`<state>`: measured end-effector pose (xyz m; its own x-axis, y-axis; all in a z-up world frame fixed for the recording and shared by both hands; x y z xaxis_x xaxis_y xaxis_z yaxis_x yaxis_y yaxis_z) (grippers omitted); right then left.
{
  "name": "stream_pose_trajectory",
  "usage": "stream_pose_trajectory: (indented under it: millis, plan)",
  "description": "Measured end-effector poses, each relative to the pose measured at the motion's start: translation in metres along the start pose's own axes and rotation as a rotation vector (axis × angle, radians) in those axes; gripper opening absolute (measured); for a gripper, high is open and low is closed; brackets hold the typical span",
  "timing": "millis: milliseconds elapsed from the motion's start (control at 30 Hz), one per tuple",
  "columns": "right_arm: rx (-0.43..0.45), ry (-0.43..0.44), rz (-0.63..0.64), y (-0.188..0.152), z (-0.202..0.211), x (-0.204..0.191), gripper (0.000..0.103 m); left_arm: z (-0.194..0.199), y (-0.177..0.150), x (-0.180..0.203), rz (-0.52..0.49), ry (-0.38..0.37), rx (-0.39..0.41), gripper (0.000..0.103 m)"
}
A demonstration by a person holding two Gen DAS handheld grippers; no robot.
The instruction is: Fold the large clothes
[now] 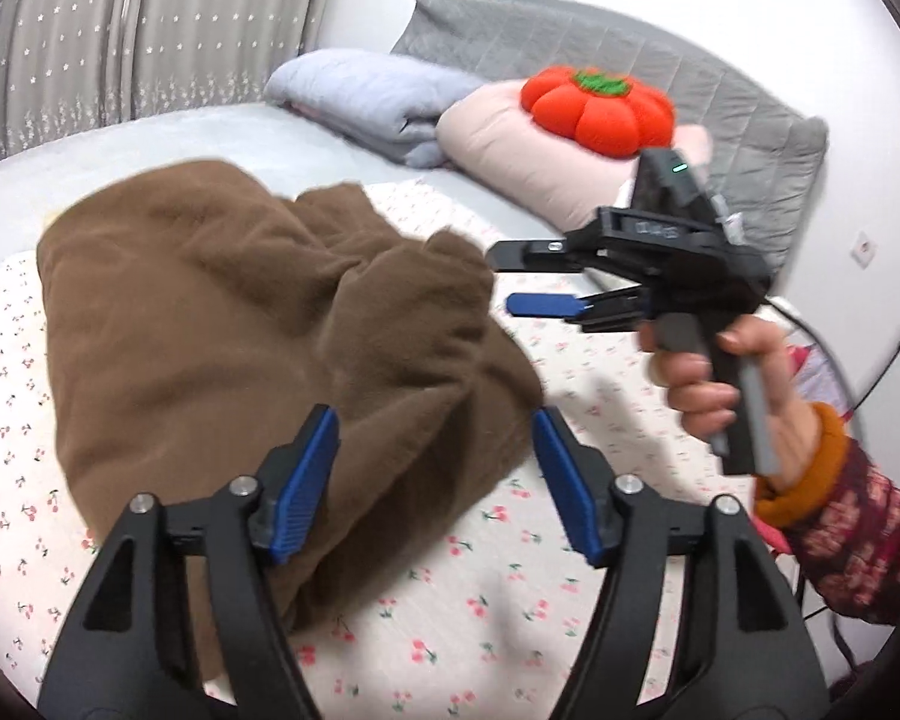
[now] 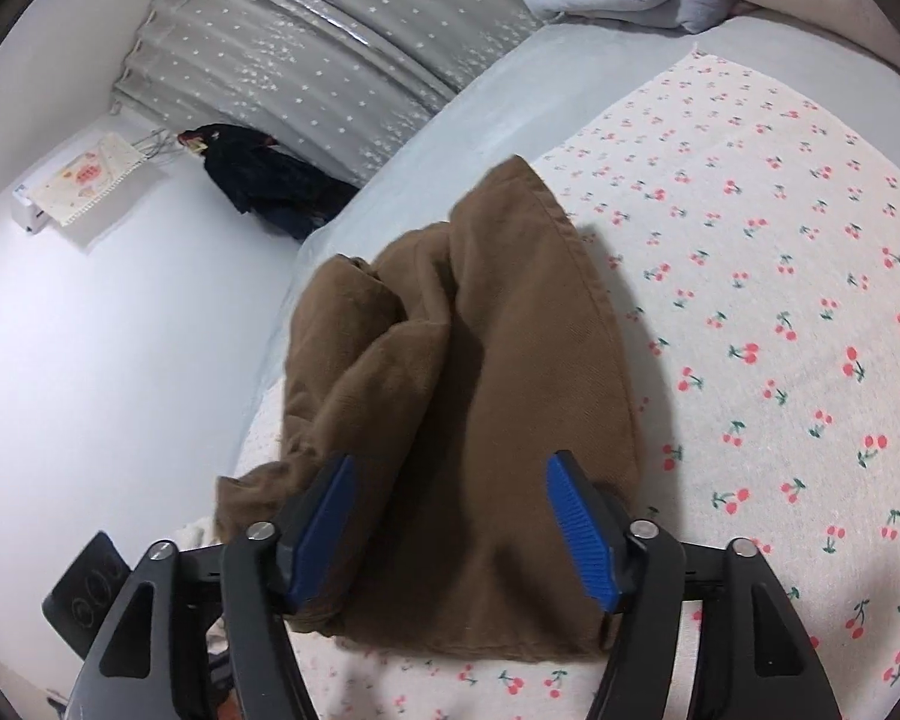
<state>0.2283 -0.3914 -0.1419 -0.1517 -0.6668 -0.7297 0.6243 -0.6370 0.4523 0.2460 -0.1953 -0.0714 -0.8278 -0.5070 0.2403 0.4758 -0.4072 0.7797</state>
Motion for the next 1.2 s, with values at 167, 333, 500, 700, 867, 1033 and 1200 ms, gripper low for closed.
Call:
stream_pose_trajectory:
  millis: [167,333,500,700,867,1033,1200]
  plan:
    - [-0.049,0.071,-0.018,0.012,-0.011,-0.016,0.082,0.03,0.008,-0.016,0.009,0.011,0.054,0.077]
    - [-0.048,0.107,0.02,0.035,-0.025,-0.048,0.082,0.034,0.009,-0.057,0.046,0.114,0.057,0.077]
    - [-0.142,0.128,0.093,0.041,-0.063,-0.086,0.082,0.025,0.0,-0.1,0.126,0.192,0.04,0.077]
    - [-0.236,-0.032,0.117,0.043,-0.121,-0.084,0.08,0.007,-0.013,-0.147,0.255,0.259,-0.004,0.077]
    - [-0.285,-0.169,0.267,0.023,-0.145,-0.086,0.013,-0.01,-0.014,-0.163,0.287,0.305,-0.029,0.077]
    - [-0.141,-0.082,0.258,0.037,-0.101,-0.103,0.004,-0.016,-0.007,-0.159,0.284,0.292,-0.019,0.077]
    - [-0.071,-0.195,0.182,0.056,-0.072,-0.057,0.0,-0.026,0.003,-0.14,0.237,0.279,-0.002,0.077]
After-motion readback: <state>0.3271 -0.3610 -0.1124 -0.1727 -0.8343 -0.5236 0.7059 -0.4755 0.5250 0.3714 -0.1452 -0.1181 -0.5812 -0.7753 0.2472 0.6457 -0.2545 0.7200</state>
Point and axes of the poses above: each gripper's, at about its wrist camera, not at the fingertips, and z roughly against the way its jaws point, x to its right, y to its top, the point moved 7 cm from there along -z, roughly the way its jaws point, and after that the axes turned 3 degrees about x, right-handed, at the moved point
